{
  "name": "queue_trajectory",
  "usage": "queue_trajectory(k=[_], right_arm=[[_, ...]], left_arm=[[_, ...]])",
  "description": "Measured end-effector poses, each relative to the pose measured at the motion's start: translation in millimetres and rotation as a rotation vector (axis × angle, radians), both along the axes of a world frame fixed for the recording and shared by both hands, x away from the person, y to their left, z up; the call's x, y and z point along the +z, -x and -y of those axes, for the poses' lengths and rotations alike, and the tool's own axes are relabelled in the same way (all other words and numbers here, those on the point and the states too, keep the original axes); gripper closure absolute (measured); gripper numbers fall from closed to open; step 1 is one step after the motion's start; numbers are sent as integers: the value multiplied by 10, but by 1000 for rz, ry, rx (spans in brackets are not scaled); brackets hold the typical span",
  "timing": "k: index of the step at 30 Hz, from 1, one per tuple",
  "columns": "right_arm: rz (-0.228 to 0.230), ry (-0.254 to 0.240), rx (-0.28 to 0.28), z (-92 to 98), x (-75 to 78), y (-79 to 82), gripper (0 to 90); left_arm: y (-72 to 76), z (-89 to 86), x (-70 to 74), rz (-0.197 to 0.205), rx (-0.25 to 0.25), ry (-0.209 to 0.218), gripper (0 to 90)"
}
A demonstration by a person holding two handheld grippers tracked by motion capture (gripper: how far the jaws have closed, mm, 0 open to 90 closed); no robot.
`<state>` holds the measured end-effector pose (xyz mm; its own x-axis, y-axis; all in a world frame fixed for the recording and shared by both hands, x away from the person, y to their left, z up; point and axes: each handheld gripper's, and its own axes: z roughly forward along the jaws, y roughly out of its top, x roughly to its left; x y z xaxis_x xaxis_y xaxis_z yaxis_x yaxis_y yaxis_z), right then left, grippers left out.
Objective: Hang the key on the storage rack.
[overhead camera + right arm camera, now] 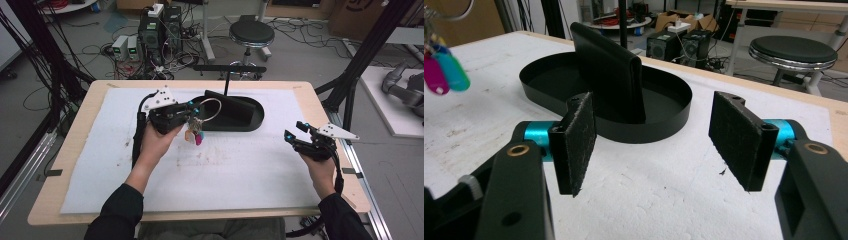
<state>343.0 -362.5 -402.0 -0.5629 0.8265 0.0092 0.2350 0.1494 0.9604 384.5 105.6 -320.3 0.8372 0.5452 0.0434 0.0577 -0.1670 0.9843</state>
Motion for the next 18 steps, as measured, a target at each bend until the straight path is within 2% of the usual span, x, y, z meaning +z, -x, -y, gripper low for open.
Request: queue_trajectory(k=[7, 11, 14, 18], right_arm=[[-1, -5, -1, 8, 1, 0, 360], [-3, -9, -3, 15, 2, 1, 360], [0, -10, -2, 16, 2, -2, 360], [1, -8, -2, 15, -1, -6, 360]], left_arm=[[-176, -43, 109, 9, 43, 28, 867], [-266, -35, 118, 21, 67, 34, 867], [-355, -45, 93, 7, 81, 64, 868], [-469, -47, 74, -9, 106, 77, 867]])
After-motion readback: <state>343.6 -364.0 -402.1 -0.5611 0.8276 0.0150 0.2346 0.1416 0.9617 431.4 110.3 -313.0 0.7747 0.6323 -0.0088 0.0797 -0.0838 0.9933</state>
